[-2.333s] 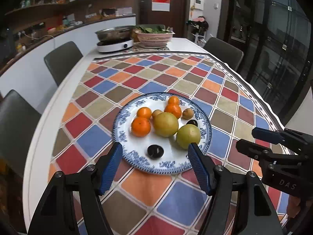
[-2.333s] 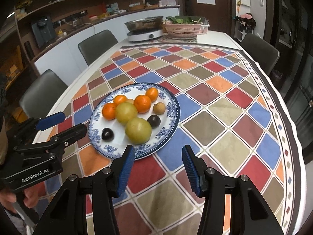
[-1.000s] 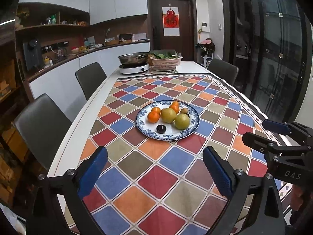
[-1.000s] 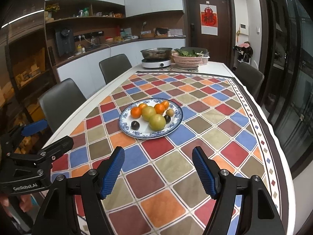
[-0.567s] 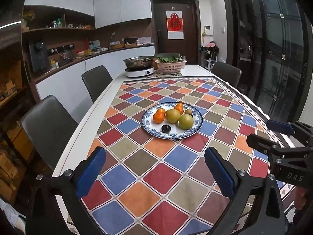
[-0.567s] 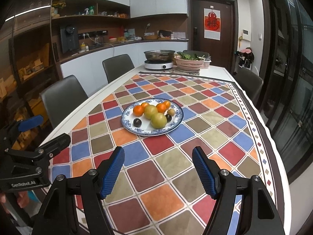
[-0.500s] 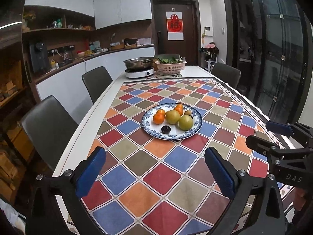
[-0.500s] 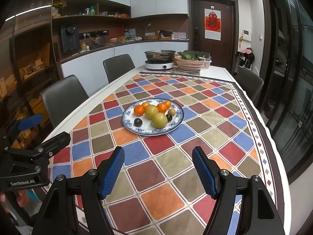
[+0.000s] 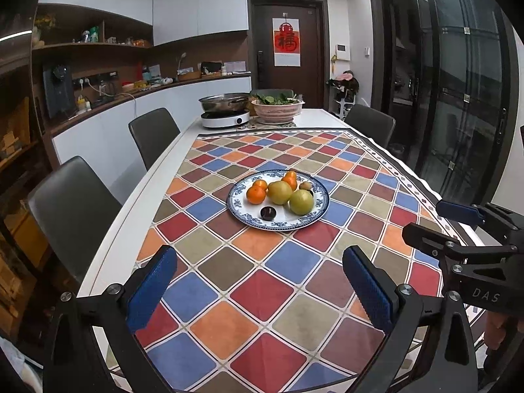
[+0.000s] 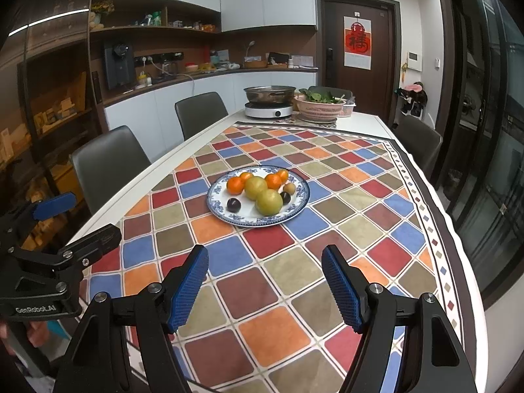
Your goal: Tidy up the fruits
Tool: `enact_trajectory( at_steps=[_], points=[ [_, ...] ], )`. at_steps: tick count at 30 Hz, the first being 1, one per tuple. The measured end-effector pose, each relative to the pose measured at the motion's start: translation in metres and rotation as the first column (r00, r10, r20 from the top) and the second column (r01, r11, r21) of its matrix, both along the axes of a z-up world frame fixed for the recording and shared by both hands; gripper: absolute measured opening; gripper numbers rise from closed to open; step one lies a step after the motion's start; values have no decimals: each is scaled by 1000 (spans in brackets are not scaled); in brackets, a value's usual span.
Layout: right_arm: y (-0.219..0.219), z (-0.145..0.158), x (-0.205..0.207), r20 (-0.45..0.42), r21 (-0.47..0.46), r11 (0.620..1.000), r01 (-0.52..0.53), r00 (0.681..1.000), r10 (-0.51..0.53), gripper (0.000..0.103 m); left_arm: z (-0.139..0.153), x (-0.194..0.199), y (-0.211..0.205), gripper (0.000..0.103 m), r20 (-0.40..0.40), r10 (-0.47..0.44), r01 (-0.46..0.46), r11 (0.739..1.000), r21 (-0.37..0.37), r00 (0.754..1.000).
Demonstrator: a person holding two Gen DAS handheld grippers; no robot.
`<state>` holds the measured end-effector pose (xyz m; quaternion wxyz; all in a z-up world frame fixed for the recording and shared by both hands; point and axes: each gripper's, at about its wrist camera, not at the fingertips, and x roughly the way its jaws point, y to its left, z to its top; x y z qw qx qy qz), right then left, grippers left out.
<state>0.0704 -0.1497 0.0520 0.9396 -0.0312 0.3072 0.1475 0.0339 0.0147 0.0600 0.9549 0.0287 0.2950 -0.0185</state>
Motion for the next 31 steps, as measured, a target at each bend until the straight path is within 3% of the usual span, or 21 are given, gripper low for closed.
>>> enact_trajectory(
  at_steps=[13,31],
  points=[
    [0,0,0,-1,2,1000,-1,1000,1,72,-1,-2,1,103,20,8,-8,1000,-4,1000],
    [1,-10,2,-21,-4,1000,-1,1000,1,72,-7,3,1,103,-18,7,-7,1000,-13,1000]
  ],
)
